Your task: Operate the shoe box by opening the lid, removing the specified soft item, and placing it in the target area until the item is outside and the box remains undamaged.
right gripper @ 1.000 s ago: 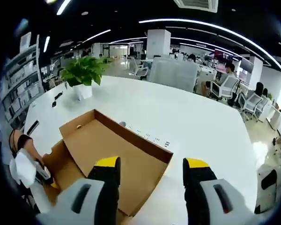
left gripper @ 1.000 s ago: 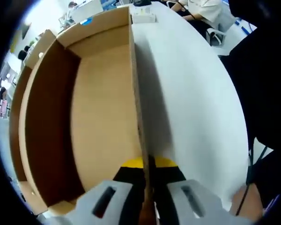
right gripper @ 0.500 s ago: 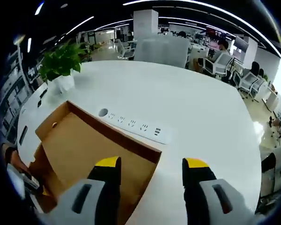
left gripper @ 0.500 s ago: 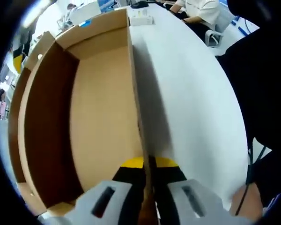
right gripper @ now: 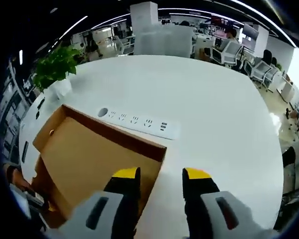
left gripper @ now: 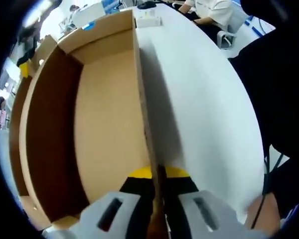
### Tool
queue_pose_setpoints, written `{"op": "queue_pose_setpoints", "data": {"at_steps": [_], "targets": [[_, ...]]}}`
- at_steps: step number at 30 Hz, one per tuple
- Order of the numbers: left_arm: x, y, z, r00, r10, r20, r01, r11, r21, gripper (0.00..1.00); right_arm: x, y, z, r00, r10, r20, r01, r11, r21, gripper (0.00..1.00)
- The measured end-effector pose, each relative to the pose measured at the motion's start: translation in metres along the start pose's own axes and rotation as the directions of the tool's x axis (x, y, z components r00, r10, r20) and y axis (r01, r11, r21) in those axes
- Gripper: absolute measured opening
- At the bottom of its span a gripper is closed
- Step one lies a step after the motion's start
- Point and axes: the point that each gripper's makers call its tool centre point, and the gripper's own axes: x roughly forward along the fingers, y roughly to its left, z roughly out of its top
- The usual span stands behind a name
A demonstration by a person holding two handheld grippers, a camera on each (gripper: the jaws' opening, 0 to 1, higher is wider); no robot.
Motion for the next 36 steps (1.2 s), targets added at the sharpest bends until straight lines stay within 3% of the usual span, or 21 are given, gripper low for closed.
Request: {"op": "queue_pose_setpoints", "data": {"at_steps": [2, 4, 9, 14, 16, 17, 30, 34, 36], "targets": [[0.000, 0.000, 0.000, 1.000, 0.001, 0.000, -0.001, 1.000, -0.001, 0.04, 0.000, 0.001, -0.001, 1.000, -0.005, -0.008, 0.005, 1.000, -0.019, 0.21], [0.000, 0.001, 0.000, 1.000, 0.003, -0.003, -0.003, 1.000, 0.009, 0.04, 0.003, -0.002, -0.008, 0.997, -0.041, -0.065, 0.037, 0.998, -0.049, 0.21], [0.000, 0.002, 0.001, 1.000, 0.002, 0.001, -0.002, 1.000, 0.015, 0.04, 0.006, -0.001, -0.009, 0.994, -0.055, -0.098, 0.053, 0.998, -0.023, 0.18], [0.000, 0.002, 0.002, 1.000, 0.004, 0.000, -0.004, 1.000, 0.017, 0.04, 0.009, 0.007, -0.012, 0.989, -0.055, -0.137, 0.053, 0.998, -0.021, 0.06], [0.000, 0.003, 0.002, 1.000, 0.003, 0.002, -0.003, 1.000, 0.013, 0.04, 0.007, 0.003, -0.013, 0.983, -0.092, -0.159, 0.085, 0.995, -0.052, 0.06], [0.000, 0.003, 0.002, 1.000, 0.002, 0.004, -0.002, 1.000, 0.011, 0.04, 0.005, 0.011, -0.017, 0.984, -0.086, -0.156, 0.079, 0.996, -0.049, 0.06], [0.001, 0.003, 0.002, 1.000, 0.003, 0.003, -0.003, 1.000, 0.008, 0.04, -0.003, 0.011, -0.019, 0.983, -0.120, -0.137, 0.113, 0.992, -0.060, 0.05], [0.001, 0.003, 0.002, 1.000, 0.005, 0.004, -0.006, 1.000, 0.005, 0.04, -0.012, 0.021, -0.024, 0.987, -0.138, -0.087, 0.134, 0.990, -0.047, 0.04], [0.001, 0.003, 0.003, 1.000, 0.011, 0.003, -0.011, 1.000, 0.002, 0.04, -0.012, 0.018, -0.013, 0.989, -0.143, -0.040, 0.140, 0.988, -0.067, 0.04]]}}
